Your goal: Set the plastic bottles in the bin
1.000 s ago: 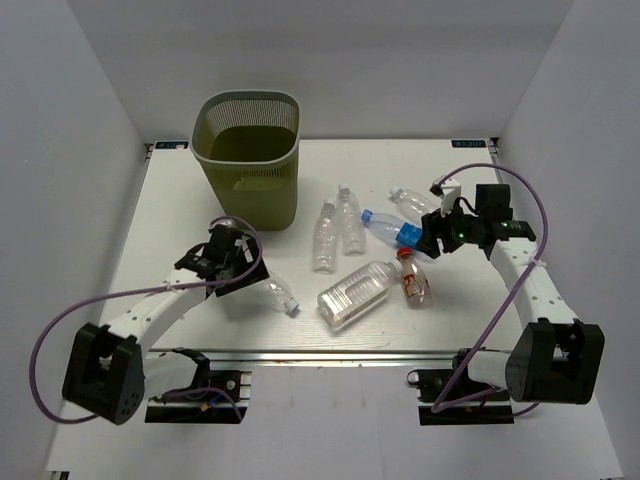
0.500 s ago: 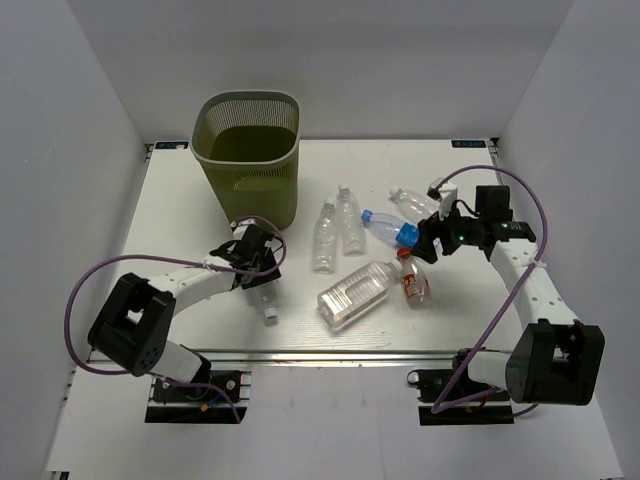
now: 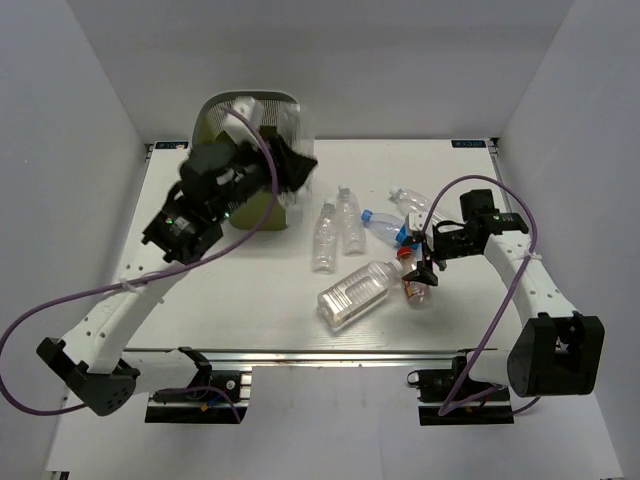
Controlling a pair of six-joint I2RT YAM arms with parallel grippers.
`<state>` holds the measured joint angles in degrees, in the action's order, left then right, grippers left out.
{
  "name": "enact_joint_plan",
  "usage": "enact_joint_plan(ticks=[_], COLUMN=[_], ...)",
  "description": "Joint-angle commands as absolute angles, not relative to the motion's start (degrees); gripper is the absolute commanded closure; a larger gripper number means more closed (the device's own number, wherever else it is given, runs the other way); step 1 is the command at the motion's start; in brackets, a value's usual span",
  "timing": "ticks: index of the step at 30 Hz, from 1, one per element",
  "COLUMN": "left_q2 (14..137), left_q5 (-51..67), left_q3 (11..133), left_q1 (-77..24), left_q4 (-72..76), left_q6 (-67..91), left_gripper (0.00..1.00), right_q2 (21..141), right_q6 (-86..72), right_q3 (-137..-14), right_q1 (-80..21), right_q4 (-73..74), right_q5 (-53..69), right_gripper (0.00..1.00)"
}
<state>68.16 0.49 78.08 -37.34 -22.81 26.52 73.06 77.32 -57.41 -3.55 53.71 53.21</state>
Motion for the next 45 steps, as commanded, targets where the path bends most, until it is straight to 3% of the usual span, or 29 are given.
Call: enact_joint_plan(ticks=[1, 7, 12, 17, 18, 23, 29, 35, 37, 41, 45], left_q2=[72.2, 85.4, 97.3, 102.9, 103.5, 104.8, 98.9, 98.3, 94.9, 89.6, 83.2], left_q5=[-2.8, -28.0, -38.5, -45.7, -46.7, -46.8, -43.2, -36.5, -30.1, -4.6, 10.3], left_q3=[88.8, 104.0, 115.0, 121.4, 122.0, 121.6, 113.6, 113.6, 110.5, 107.0, 98.2], left_q1=[-37.4, -35.1, -32.9, -29.8, -29.8, -26.4, -23.6, -22.9, -24.1, -25.6, -28.2], left_q4=[-21.4, -22.2, -21.7, -20.6, -20.6, -25.3, -24.8, -30.0, -28.8, -30.2, -32.3], left_q6=[19.0, 15.5, 14.3, 12.3, 11.8, 11.8, 12.3, 12.3, 9.0, 5.4, 4.0], left_gripper=[0.68, 0.68, 0.65, 0.53, 0.42, 0.21, 0.18, 0.01, 0.01, 0.01, 0.01], right_q2=[73.0, 70.8, 68.4, 71.8, 72.7, 76.7, 79.2, 82.2, 82.9, 84.8, 88.4], right_q6=[82.7, 72.3, 53.1, 38.9, 37.9, 30.8, 25.9, 23.3, 23.2, 22.2, 20.9], right_q3=[-59.5, -58.1, -56.5, -59.4, -60.7, -57.5, -52.7, -49.2, -48.3, -46.2, -45.8], right_q1=[-6.1, -8.6, -8.6, -9.4, -9.5, -10.6, -12.0, -12.6, -12.8, -13.1, -13.4], right_q4=[53.5, 44.9, 35.6, 38.6, 39.9, 40.2, 36.6, 34.1, 33.7, 31.5, 30.0], right_q5=[54.8, 50.5, 41.4, 29.7, 28.1, 23.3, 17.7, 13.2, 12.6, 11.5, 10.4], right_gripper=[0.10, 0.10, 0.10, 0.10, 0.10, 0.12, 0.16, 0.16, 0.16, 0.16, 0.20])
